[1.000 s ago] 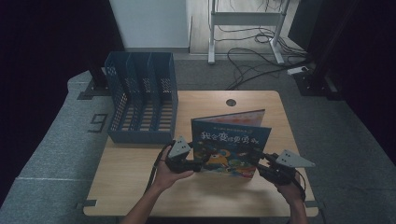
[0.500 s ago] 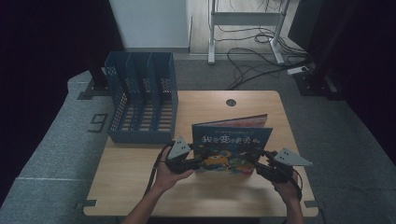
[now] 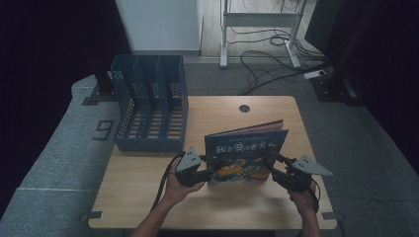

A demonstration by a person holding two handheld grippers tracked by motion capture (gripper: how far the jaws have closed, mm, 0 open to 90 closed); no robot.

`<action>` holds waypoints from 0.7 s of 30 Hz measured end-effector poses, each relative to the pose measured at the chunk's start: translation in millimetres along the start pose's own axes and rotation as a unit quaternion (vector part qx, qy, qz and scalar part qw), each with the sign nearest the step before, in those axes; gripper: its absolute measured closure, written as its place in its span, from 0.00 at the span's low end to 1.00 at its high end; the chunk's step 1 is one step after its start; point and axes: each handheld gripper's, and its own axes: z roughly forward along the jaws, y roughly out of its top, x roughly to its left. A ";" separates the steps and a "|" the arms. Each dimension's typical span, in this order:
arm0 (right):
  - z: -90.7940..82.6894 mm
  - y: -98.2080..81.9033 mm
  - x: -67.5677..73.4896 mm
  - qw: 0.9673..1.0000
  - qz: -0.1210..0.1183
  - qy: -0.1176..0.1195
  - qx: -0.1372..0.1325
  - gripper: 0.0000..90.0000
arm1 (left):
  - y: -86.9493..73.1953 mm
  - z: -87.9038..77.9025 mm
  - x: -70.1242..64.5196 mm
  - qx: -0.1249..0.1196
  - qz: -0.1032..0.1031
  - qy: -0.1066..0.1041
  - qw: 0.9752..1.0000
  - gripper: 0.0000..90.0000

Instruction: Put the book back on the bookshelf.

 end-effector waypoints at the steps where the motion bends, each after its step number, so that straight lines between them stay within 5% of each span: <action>1: 0.0 0.0 -0.1 1.000 0.001 -0.002 -0.001 0.54 | 0.2 0.5 0.3 -0.002 -0.002 -0.002 1.000 0.62; 21: 1.6 -0.2 0.8 1.000 0.003 0.002 -0.003 0.53 | 2.3 8.8 -5.1 -0.014 0.016 -0.003 1.000 0.65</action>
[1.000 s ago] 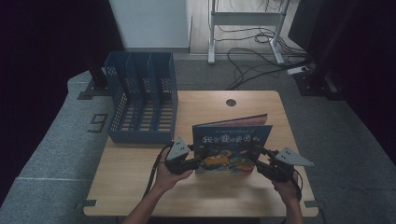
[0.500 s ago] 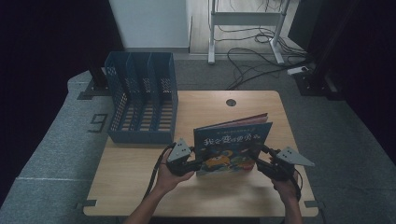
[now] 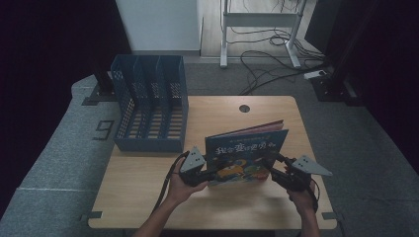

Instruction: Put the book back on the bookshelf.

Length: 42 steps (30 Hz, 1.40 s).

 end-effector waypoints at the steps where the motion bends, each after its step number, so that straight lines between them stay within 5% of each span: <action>1: 0.0 -0.1 -0.1 1.000 0.001 0.000 0.000 0.53 | 0.3 0.5 -0.5 -0.001 0.001 -0.001 1.000 0.65; 15: 8.4 -0.6 4.3 1.000 0.008 0.009 -0.010 0.49 | 4.7 -8.1 -3.1 -0.018 0.001 0.000 1.000 0.67; 23: 23.7 0.1 17.0 0.999 -0.011 0.033 -0.014 0.48 | 2.9 -20.4 -1.9 -0.019 0.008 -0.009 1.000 0.69; 34: 27.9 -0.2 21.3 0.999 -0.014 0.037 -0.016 0.46 | 2.4 -21.9 -0.2 -0.043 -0.002 -0.020 0.999 0.69; 42: 29.5 -0.3 21.7 0.999 -0.017 0.045 -0.017 0.45 | 1.3 -25.8 -3.5 -0.047 0.008 -0.031 0.998 0.80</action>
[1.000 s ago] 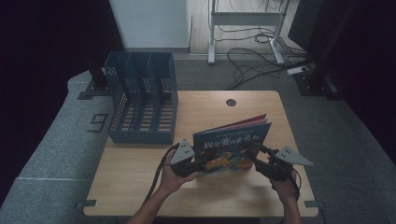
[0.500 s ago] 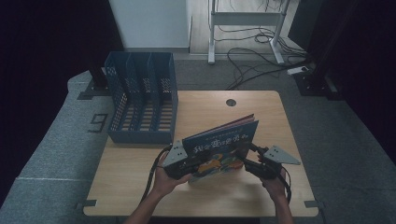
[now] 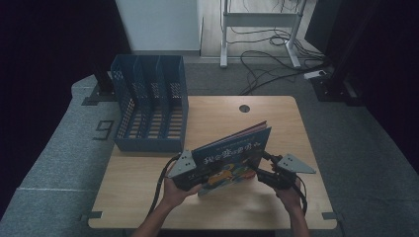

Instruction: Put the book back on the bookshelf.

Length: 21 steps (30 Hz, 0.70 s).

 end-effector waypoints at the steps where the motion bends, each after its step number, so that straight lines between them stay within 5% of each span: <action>1: 0.3 0.0 0.2 1.000 0.001 0.000 0.000 0.45 | 0.0 -0.4 -0.7 0.000 0.003 0.000 1.000 0.81; 13: 3.6 -2.8 0.1 0.999 0.006 -0.023 0.026 0.45 | -1.2 -7.0 -4.6 -0.002 0.011 0.011 1.000 0.90; 21: 6.4 -6.5 -3.4 0.998 0.018 -0.031 0.044 0.45 | -5.1 -16.5 4.1 -0.010 -0.008 0.023 1.000 0.90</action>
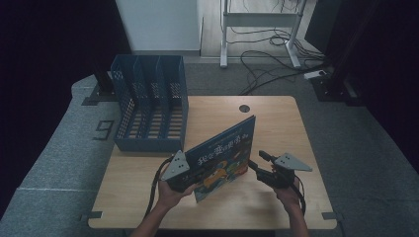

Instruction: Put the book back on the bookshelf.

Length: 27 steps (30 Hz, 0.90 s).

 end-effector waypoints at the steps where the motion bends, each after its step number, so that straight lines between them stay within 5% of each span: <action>1: 0.5 -0.3 0.1 1.000 0.001 0.001 0.002 0.45 | -0.6 -1.1 1.0 -0.002 -0.003 -0.001 1.000 0.90; 8: 5.3 1.3 4.6 1.000 0.002 0.001 0.008 0.41 | 2.4 -1.4 -0.7 0.002 -0.011 -0.024 1.000 0.86; 14: 5.9 3.3 6.8 1.000 0.004 0.002 0.007 0.39 | 6.4 1.0 -5.1 -0.009 -0.019 -0.020 1.000 0.78; 19: 4.7 3.1 5.4 1.000 0.006 -0.001 0.007 0.39 | 7.1 2.2 -6.5 -0.021 -0.032 -0.024 0.999 0.82; 27: 2.1 2.0 2.4 1.000 0.010 -0.007 0.009 0.39 | 7.4 0.8 -12.0 -0.021 -0.016 0.007 1.000 0.91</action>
